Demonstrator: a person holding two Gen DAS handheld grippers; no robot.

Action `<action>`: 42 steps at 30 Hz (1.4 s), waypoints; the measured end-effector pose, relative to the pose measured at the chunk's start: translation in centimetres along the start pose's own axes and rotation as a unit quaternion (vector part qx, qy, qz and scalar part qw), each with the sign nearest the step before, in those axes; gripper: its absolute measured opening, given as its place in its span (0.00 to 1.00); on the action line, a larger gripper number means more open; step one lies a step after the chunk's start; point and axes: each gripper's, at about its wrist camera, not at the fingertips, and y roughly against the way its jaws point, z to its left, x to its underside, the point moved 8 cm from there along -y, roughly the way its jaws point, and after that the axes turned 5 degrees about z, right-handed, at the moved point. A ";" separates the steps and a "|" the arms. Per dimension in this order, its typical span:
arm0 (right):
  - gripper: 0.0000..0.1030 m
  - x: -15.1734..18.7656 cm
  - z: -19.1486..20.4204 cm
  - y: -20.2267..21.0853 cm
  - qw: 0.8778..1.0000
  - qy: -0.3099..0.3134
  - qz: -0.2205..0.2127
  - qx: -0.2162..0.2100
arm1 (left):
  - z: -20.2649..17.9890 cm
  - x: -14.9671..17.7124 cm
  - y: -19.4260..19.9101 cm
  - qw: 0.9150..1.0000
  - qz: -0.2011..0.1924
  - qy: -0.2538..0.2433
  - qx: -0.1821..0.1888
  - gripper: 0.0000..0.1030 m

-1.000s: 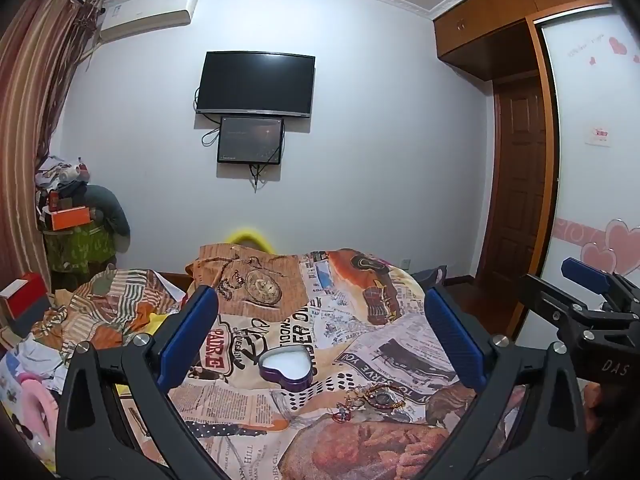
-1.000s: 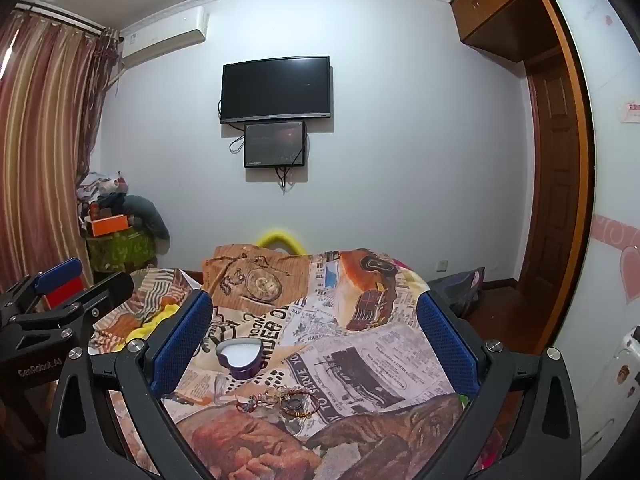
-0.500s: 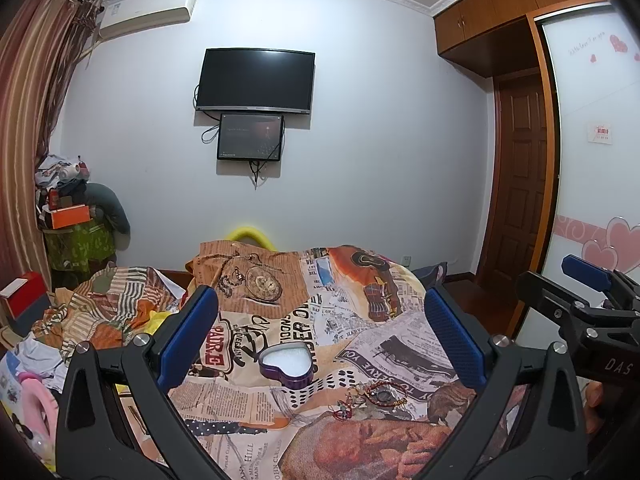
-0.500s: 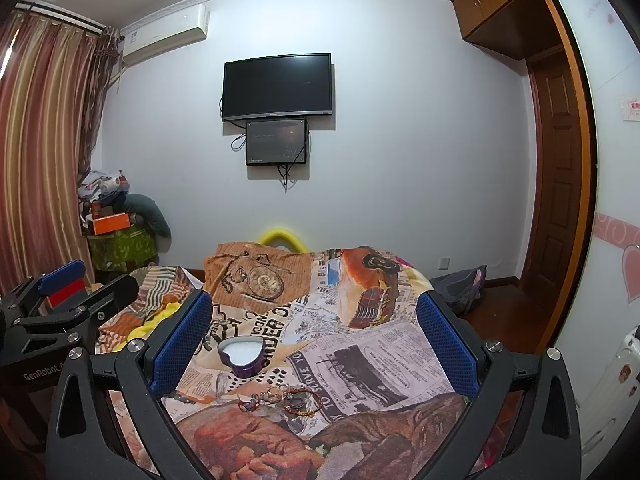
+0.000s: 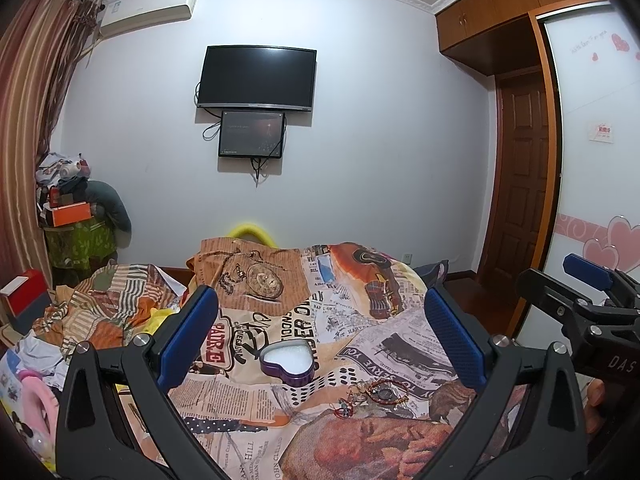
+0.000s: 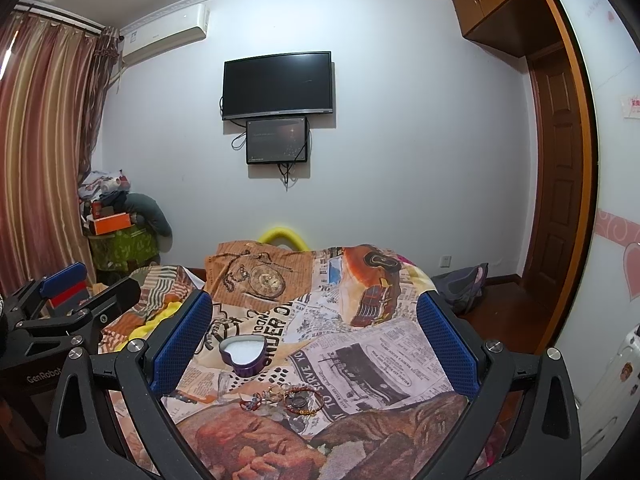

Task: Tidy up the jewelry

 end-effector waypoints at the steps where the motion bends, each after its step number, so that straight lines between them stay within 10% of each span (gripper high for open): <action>1: 0.98 0.0 0.1 0.0 1.000 0.000 0.000 0.000 | 0.0 0.1 0.0 1.000 0.001 0.000 0.000 1.00; 42: 0.98 1.1 0.8 -0.5 1.000 -0.001 0.007 -0.003 | 0.1 0.0 -0.4 1.000 0.008 -0.001 -0.001 1.00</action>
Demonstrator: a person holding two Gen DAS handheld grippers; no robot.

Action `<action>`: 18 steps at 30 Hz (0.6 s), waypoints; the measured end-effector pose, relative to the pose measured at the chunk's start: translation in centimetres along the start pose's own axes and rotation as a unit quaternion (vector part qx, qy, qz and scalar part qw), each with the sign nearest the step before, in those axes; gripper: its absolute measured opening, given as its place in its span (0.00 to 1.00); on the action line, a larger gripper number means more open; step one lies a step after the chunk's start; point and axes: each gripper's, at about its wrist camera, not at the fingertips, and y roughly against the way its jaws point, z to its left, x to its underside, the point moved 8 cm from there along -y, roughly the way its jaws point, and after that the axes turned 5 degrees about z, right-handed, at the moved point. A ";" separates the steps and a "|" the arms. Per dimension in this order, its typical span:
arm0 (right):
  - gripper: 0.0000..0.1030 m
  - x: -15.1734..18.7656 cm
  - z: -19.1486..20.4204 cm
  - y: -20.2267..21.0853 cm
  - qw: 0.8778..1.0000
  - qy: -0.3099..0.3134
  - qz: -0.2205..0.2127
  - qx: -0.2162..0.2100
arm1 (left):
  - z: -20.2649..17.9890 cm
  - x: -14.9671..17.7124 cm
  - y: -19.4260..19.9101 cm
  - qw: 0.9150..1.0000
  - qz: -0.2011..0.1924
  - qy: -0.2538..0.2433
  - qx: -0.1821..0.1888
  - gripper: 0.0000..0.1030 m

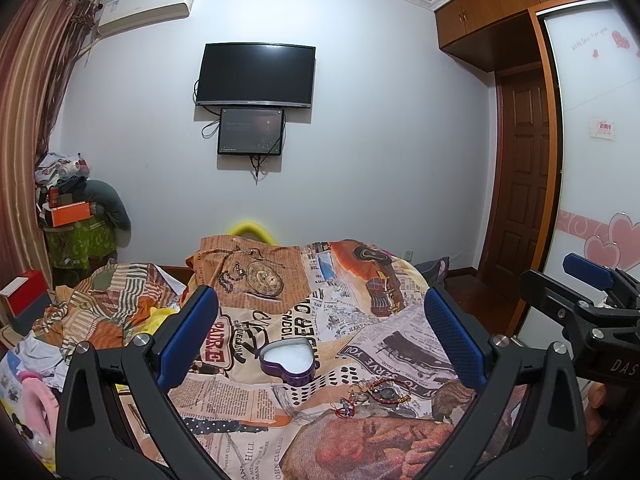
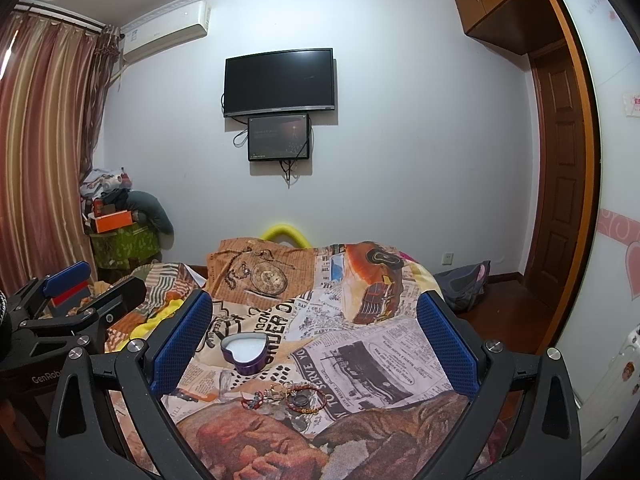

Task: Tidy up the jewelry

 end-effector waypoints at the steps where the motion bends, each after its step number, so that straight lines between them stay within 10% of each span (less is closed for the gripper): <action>1: 0.98 0.1 0.0 -0.1 1.000 -0.001 0.001 0.000 | 0.0 0.1 0.0 1.000 0.001 0.000 0.000 1.00; 18: 0.98 1.4 -1.6 -3.6 0.999 -0.009 0.048 0.000 | 0.8 1.7 -5.6 0.998 0.061 0.008 -0.006 1.00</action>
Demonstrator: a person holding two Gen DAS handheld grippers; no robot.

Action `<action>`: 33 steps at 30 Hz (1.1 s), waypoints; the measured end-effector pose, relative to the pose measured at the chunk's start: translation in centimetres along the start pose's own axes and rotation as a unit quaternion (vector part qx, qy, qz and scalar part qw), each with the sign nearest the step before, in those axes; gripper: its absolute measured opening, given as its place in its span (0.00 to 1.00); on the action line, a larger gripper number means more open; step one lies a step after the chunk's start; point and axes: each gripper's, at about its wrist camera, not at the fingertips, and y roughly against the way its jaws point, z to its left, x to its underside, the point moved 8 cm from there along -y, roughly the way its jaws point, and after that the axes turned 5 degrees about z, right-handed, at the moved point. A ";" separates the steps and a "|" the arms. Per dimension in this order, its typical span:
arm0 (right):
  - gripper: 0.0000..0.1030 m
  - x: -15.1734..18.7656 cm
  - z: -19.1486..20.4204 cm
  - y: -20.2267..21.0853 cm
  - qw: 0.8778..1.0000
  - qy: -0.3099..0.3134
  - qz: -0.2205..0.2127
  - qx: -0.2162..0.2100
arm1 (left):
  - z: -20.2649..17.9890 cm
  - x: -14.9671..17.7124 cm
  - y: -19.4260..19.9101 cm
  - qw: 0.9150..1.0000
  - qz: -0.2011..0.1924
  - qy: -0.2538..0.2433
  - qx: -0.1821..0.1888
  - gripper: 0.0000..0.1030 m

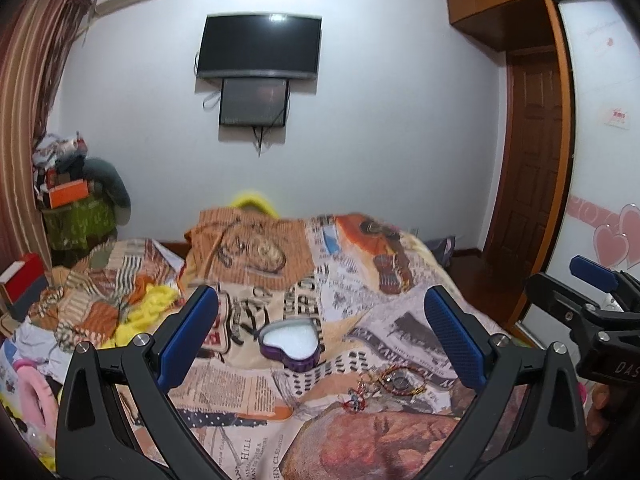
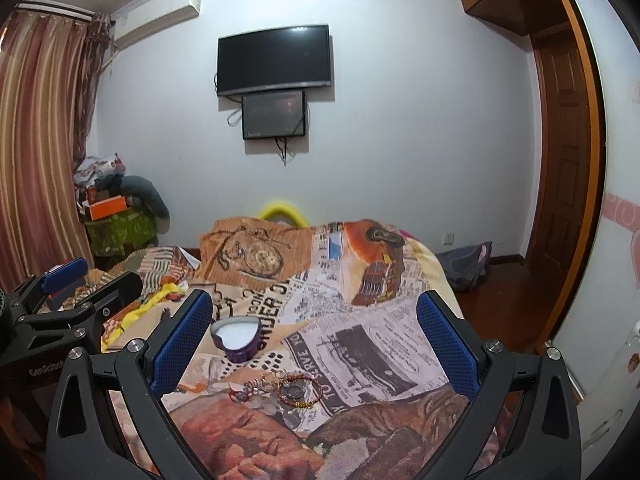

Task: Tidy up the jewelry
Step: 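Grasp the red-thread earring with the left tool while the right tool grasps a silver ring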

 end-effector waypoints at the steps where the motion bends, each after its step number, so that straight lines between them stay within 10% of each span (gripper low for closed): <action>1: 0.98 0.3 -0.2 -0.4 1.000 -0.001 0.006 0.001 | 0.3 0.4 -1.0 1.000 0.014 0.004 -0.003 1.00; 17: 0.98 8.3 -4.8 -8.5 0.986 0.012 0.165 0.035 | 1.5 10.2 -11.9 0.981 0.193 -0.011 -0.008 0.99; 25: 0.96 10.1 -4.8 -10.4 0.978 0.021 0.205 0.006 | -0.4 13.1 -13.7 0.968 0.247 -0.019 0.040 0.75; 33: 0.69 10.9 -2.8 -12.5 0.970 0.035 0.235 -0.043 | -1.8 14.0 -14.6 0.959 0.270 -0.010 0.083 0.56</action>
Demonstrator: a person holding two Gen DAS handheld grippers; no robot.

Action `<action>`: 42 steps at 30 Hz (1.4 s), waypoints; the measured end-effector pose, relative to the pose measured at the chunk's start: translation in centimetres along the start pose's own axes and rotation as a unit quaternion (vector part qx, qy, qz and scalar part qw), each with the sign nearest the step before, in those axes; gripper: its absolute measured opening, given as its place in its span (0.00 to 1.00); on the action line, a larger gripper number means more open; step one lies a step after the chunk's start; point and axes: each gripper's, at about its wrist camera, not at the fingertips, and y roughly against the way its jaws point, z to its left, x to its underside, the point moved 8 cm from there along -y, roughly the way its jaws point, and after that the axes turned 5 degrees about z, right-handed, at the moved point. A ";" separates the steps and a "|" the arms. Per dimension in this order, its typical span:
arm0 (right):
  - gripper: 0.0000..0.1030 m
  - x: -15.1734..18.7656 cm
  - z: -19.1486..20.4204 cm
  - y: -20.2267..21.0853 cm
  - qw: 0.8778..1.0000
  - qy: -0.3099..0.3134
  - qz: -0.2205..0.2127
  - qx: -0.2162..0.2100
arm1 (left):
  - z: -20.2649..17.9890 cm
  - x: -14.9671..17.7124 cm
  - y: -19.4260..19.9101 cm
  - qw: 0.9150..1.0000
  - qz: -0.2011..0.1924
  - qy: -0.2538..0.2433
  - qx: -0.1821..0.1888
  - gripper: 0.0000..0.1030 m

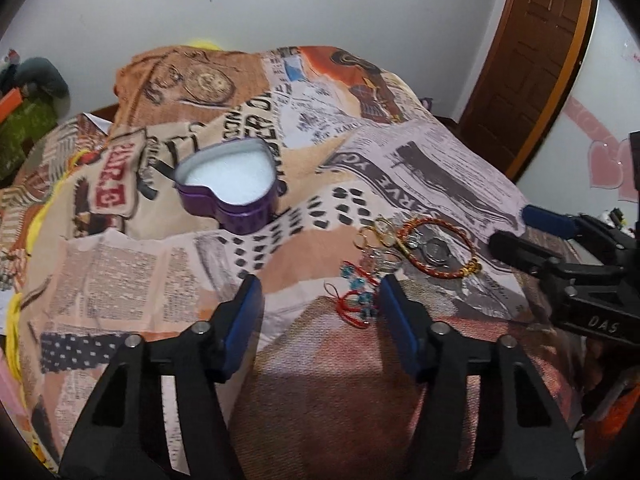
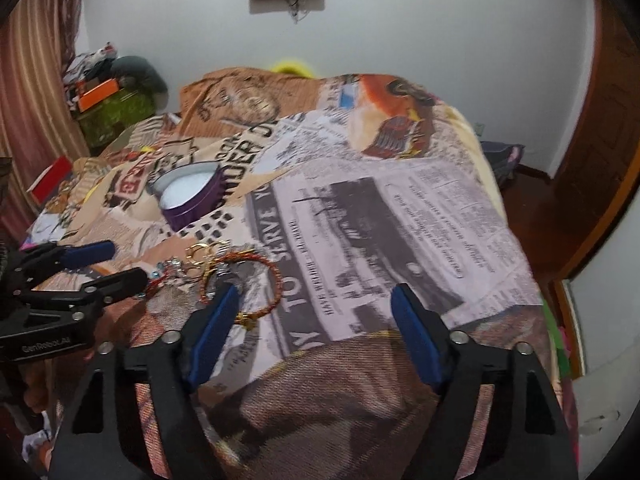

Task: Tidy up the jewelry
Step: 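Grasp the red-thread earring with the left tool while the right tool grasps a silver ring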

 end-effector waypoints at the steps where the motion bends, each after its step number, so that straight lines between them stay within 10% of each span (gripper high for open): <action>1: 0.68 0.0 0.2 -0.2 1.000 0.001 0.003 -0.006 | -0.2 0.0 -0.2 1.000 0.003 0.000 0.006 0.53; 17: 0.43 -0.2 3.1 -1.4 0.997 0.036 0.037 -0.065 | -1.6 0.1 -0.8 0.999 -0.004 -0.030 0.023 0.06; 33: 0.06 0.2 4.8 -3.1 0.992 0.051 0.073 -0.094 | -1.8 -1.1 2.3 0.998 -0.045 -0.039 0.026 0.06; 42: 0.06 -0.6 4.5 -1.8 0.994 0.039 0.054 -0.081 | -0.9 -1.9 5.3 0.997 -0.073 -0.031 0.016 0.06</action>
